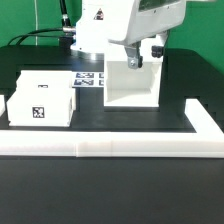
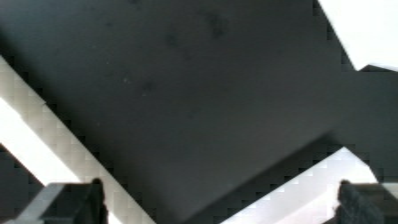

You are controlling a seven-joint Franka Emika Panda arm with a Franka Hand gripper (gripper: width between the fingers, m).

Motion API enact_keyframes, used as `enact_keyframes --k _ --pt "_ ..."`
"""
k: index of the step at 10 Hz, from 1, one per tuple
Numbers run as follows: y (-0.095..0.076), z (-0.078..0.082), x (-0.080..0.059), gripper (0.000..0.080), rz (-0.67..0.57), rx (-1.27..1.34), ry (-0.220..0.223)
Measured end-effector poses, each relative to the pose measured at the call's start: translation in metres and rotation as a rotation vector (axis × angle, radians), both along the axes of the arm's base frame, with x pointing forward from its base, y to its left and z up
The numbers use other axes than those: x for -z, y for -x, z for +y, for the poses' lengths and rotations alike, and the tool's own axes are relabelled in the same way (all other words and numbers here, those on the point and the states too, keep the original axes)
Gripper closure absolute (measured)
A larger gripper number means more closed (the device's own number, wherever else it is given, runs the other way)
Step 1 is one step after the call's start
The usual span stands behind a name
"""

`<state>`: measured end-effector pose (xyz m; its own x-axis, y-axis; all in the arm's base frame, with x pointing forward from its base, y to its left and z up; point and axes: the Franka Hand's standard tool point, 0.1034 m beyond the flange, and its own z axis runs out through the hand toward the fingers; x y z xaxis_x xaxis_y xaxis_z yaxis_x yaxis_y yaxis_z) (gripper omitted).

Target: Assemble drawer

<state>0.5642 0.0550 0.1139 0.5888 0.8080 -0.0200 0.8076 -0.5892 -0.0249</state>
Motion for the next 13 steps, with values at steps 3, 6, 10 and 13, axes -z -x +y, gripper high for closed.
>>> enact_keyframes --k 3,6,10,13 --pt "0.000 0.000 0.000 0.0150 0.000 0.000 0.000" --pt "0.032 0.006 -0.011 0.0150 -0.017 0.248 0.010" --pt "0.052 0.020 -0.019 0.0150 -0.002 0.366 0.028" --pt "0.064 0.016 -0.024 0.0150 -0.057 0.526 0.014"
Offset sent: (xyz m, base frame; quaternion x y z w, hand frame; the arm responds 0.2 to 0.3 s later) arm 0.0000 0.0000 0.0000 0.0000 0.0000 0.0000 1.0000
